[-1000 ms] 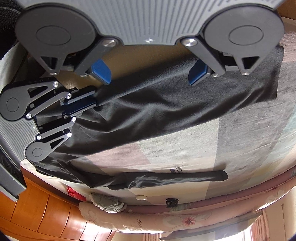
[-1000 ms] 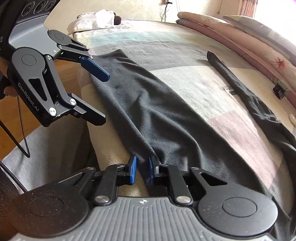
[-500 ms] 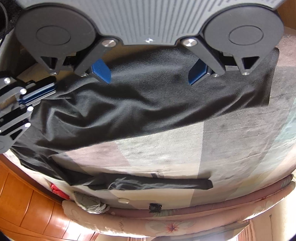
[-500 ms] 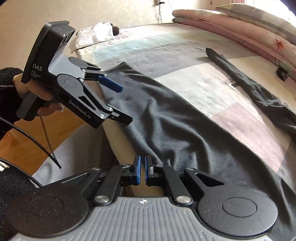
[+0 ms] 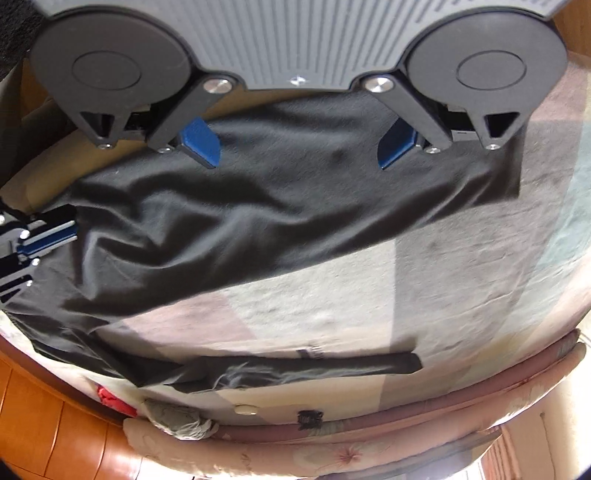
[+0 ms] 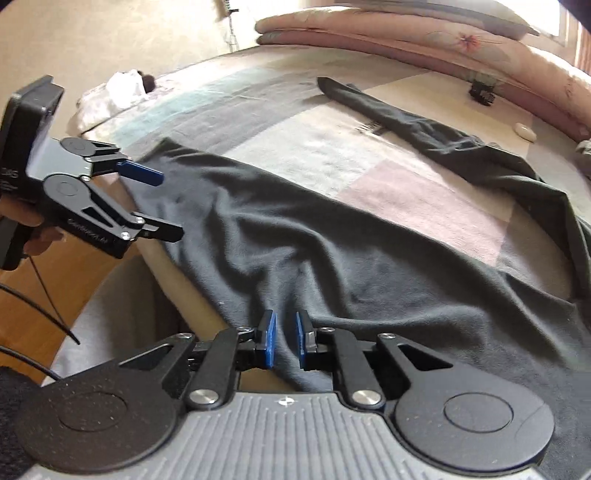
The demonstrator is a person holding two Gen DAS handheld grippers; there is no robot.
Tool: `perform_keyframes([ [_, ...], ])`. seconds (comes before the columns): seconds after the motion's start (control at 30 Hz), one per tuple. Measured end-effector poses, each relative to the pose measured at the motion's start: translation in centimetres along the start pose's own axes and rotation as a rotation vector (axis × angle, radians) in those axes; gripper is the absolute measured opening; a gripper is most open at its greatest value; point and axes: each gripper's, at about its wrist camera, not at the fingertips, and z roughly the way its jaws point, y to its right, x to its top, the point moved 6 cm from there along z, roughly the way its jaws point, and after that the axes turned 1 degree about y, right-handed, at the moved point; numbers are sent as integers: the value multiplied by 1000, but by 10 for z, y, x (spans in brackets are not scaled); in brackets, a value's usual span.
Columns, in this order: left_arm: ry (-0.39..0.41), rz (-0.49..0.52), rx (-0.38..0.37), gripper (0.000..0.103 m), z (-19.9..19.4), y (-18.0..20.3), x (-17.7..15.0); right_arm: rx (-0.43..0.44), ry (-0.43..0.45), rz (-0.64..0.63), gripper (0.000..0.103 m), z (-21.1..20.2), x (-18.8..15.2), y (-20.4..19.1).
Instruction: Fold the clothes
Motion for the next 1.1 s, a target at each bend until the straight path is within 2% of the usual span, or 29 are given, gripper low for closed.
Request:
perform_keyframes([
  [0.1, 11, 25, -4, 92, 3, 9, 6, -3, -45, 20, 20, 7, -16, 2],
  [0.13, 6, 16, -6, 94, 4, 7, 3, 15, -38, 30, 25, 3, -19, 2],
  [0.2, -27, -17, -30, 94, 4, 2, -5, 61, -32, 60, 27, -7, -22, 3],
  [0.23, -45, -28, -37, 95, 2, -1, -9, 52, -12, 79, 28, -13, -22, 8],
  [0.37, -50, 8, 26, 93, -10, -7, -12, -114, 44, 178, 38, -31, -27, 50],
  [0.43, -28, 13, 57, 93, -17, -10, -6, -204, 32, 225, 40, -33, -37, 72],
  [0.47, -11, 1, 48, 93, -19, -10, -1, -238, 12, 245, 40, -34, -46, 80],
  [0.53, 22, -15, 12, 93, -21, -6, 12, -253, -10, 270, 44, -37, -62, 88],
  [0.6, 45, -4, -14, 93, -20, 5, 25, -234, -5, 265, 54, -45, -72, 85],
  [0.63, 54, 5, -25, 93, -18, 12, 32, -244, -4, 262, 55, -48, -75, 85],
  [0.8, 102, 60, -105, 93, -7, 62, 70, -374, 35, 307, 56, -58, -79, 106],
  [0.87, 132, 87, -162, 93, -7, 89, 83, -438, 10, 331, 59, -58, -85, 119],
  [0.93, 153, 115, -217, 93, -6, 115, 93, -430, 5, 355, 71, -61, -95, 122],
  [1.0, 162, 140, -258, 93, -4, 138, 100, -405, 6, 376, 76, -67, -107, 120],
  [1.1, 147, 163, -310, 93, 6, 165, 102, -378, 20, 417, 77, -81, -119, 122],
])
